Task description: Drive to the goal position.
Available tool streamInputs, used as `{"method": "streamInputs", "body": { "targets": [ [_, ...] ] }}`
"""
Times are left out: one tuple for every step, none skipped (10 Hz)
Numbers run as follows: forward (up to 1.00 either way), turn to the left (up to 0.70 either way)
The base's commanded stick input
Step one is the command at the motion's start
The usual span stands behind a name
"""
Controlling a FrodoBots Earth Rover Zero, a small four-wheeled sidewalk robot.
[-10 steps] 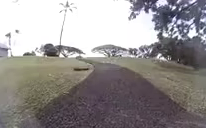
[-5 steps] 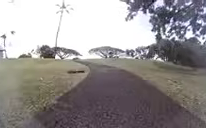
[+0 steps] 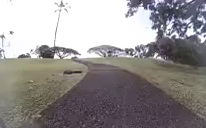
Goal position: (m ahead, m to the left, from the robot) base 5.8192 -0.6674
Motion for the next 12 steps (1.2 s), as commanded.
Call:
{"method": "streamInputs", "body": {
  "targets": [
    [0.85, -0.34],
    [0.85, -0.34],
    [0.85, -0.22],
    [0.85, -0.08],
    [0.85, 0.00],
    [0.85, 0.00],
    [0.85, 0.00],
    [0.85, 0.00],
    [0.85, 0.00],
    [0.85, 0.00],
    [0.85, 0.00],
    [0.85, 0.00]
  ]
}}
